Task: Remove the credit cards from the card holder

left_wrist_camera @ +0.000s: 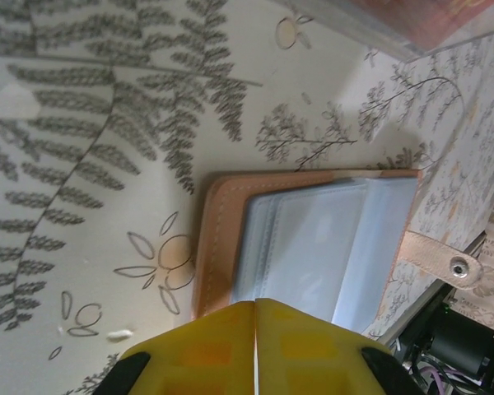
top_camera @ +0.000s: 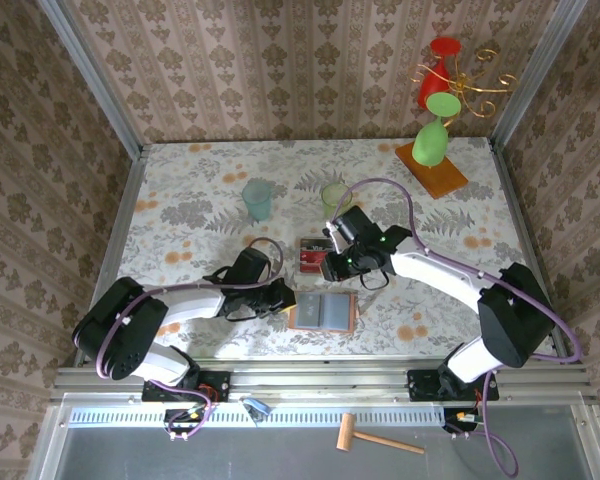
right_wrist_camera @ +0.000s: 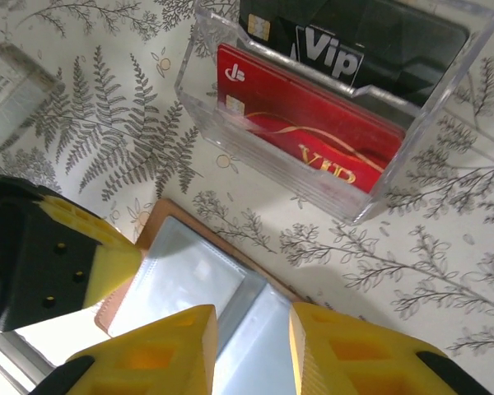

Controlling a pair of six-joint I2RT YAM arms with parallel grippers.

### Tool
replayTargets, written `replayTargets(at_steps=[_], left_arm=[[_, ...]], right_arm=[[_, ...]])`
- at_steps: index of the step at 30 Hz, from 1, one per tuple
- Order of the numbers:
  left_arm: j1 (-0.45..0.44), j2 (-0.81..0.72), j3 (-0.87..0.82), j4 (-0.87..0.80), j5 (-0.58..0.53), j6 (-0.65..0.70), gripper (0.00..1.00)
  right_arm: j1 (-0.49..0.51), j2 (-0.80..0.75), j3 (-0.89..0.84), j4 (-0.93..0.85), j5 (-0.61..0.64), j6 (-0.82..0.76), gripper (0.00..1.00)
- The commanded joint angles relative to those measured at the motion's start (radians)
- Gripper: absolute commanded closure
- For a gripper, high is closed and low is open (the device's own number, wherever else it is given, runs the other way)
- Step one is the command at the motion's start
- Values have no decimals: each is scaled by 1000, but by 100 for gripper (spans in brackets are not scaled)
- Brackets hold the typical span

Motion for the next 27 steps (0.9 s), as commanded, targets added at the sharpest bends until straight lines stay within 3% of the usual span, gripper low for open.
replayTargets(at_steps=[1,22,27], left_arm=[[-10,5,-25,9,-10,-13,92],[-18,-59,-99,14,-39,-40,93],[-18,-77,-120,3,-50,-43,93]], right_arm=[[22,-39,-36,59,-7,109,72],[131,103,-117,193,-210,431,76],[162,144,-101,212,-211,478,74]])
